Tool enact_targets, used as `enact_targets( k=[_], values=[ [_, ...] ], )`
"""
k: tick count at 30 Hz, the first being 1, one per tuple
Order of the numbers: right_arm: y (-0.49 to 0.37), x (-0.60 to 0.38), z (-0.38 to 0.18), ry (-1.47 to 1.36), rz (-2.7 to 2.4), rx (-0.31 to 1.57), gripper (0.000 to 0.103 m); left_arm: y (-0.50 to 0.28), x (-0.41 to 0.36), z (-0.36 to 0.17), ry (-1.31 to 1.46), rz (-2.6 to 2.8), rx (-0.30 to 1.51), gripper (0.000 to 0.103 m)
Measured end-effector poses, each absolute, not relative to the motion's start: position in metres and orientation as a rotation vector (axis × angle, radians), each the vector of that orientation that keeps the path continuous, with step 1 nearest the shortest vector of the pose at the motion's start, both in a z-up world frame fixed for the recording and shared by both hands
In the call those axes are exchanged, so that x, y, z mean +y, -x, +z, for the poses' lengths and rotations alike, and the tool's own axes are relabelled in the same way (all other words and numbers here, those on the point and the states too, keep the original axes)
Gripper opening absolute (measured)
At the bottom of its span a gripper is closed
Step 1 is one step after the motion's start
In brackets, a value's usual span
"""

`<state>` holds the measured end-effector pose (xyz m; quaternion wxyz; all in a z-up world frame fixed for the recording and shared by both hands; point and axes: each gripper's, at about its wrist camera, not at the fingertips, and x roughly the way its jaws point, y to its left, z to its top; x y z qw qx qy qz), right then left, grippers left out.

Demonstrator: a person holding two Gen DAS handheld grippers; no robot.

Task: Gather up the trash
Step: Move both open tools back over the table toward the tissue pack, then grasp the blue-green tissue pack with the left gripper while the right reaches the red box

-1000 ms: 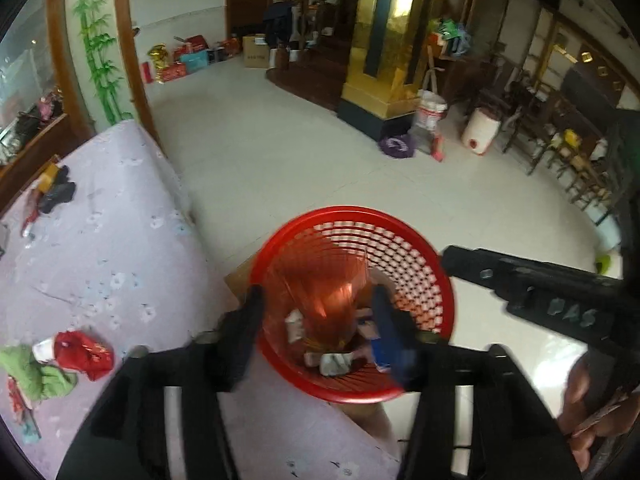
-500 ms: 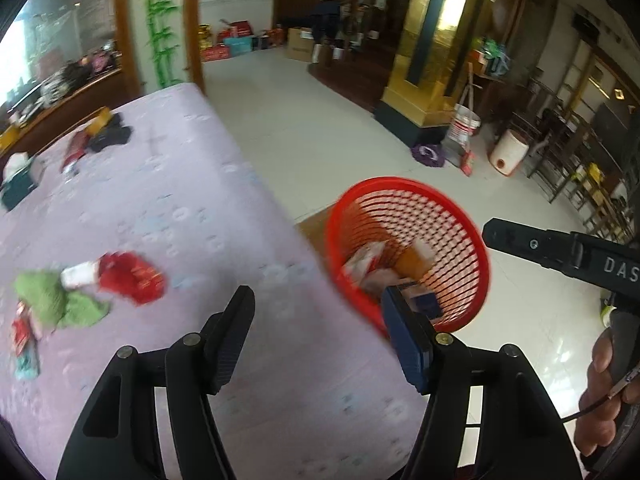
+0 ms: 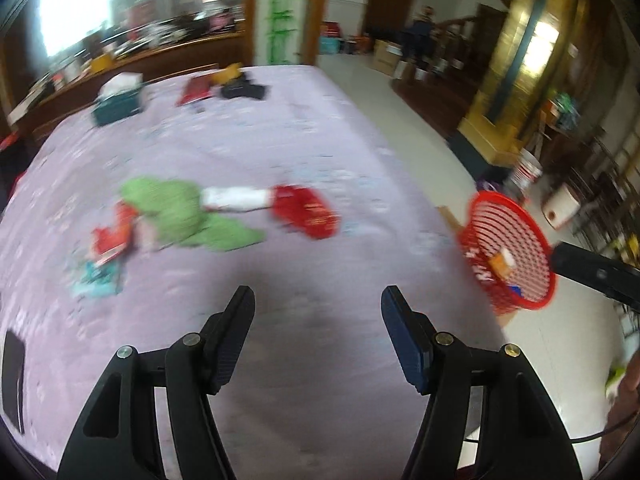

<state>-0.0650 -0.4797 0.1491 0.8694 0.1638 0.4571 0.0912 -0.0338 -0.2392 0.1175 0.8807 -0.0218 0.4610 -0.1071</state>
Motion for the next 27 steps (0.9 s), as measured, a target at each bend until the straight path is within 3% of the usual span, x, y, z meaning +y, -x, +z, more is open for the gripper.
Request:
enact_targets(
  k=[14,27],
  values=[
    [0.066,-0.433,0.143,-0.304,0.21,0.993,0.054,-0.013,-0.002,0.075,0.227,0.076,0.997,0.064],
    [0.066,-0.421,0.137,-0.317,0.144,1.035,0.054,-0.072,0.016,0.028,0.339,-0.134,1.078,0.064]
  ],
)
